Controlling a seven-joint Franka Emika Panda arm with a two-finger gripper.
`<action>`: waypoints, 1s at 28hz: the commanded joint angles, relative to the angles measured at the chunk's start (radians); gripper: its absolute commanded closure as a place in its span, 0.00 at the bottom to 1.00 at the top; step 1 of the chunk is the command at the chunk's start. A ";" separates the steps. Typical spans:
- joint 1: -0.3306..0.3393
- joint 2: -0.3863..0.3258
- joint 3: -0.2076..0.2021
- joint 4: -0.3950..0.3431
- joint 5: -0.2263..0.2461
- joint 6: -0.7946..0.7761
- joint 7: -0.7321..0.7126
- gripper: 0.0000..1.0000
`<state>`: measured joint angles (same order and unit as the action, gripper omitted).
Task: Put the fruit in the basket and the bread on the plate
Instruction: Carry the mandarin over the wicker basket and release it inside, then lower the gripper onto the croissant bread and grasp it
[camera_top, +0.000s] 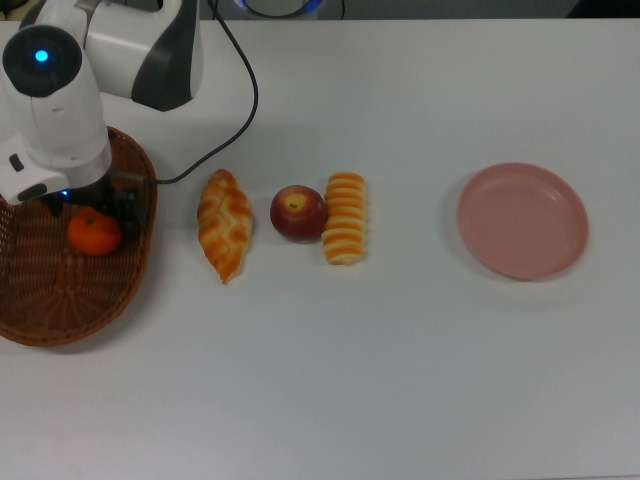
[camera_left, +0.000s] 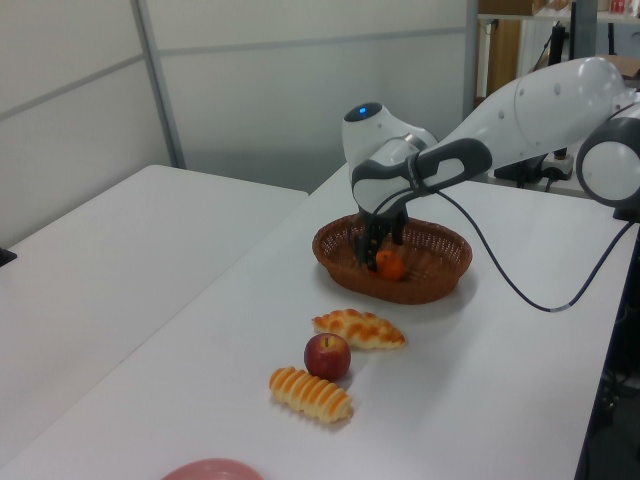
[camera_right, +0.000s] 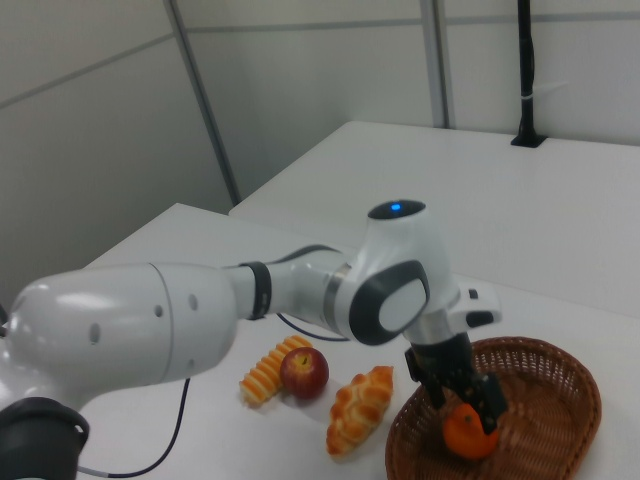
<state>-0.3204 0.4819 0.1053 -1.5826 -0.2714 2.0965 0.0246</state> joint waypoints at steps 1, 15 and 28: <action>0.021 -0.095 0.017 -0.022 0.075 -0.075 -0.002 0.00; 0.187 -0.120 0.051 -0.079 0.123 -0.176 0.001 0.00; 0.224 -0.048 0.042 -0.096 0.093 -0.118 0.003 0.00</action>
<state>-0.1104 0.4446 0.1672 -1.6594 -0.1659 1.9550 0.0281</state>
